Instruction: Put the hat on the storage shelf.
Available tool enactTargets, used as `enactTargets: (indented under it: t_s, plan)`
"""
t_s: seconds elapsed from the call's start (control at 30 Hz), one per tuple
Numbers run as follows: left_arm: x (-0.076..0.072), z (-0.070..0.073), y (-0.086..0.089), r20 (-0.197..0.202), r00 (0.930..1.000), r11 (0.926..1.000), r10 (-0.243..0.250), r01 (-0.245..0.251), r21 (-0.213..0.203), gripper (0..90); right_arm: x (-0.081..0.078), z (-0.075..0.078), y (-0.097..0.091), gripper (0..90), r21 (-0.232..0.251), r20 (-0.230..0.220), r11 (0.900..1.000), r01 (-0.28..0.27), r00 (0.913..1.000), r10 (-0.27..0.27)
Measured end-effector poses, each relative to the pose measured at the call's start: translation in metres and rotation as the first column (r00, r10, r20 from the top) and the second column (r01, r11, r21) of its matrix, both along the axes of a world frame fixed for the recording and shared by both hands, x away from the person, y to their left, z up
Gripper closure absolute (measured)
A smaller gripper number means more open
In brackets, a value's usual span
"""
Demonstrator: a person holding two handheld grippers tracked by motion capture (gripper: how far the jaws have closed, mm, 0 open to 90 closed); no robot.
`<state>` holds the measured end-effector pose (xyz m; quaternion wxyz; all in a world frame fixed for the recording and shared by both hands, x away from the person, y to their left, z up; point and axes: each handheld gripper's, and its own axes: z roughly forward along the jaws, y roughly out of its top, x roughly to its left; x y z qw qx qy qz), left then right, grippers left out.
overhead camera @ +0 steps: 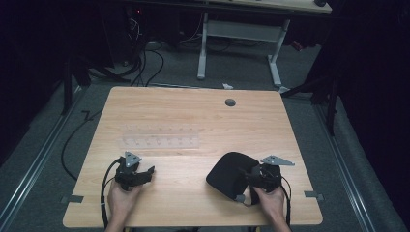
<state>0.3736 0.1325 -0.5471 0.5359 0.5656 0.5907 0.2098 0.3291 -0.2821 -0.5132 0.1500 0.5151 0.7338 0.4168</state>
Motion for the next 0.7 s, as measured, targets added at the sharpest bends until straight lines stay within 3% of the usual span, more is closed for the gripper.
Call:
enactTargets:
  t_s: [0.37, 0.7]
  plan:
    - [0.0, 0.0, 0.0, -0.001, 1.0, 1.0, -0.001, 0.001, 0.002, 30.6, -0.002, -0.012, -0.003, 41.9, 0.022, -0.034, 0.9996, -0.02, 0.9992, 0.021]
    - [0.0, 0.0, 0.0, -0.002, 1.0, 1.0, 0.0, 0.0, 0.0, 30.5, -0.009, -0.015, -0.009, 63.7, 0.05, -0.021, 0.9947, -0.09, 0.9956, 0.091]
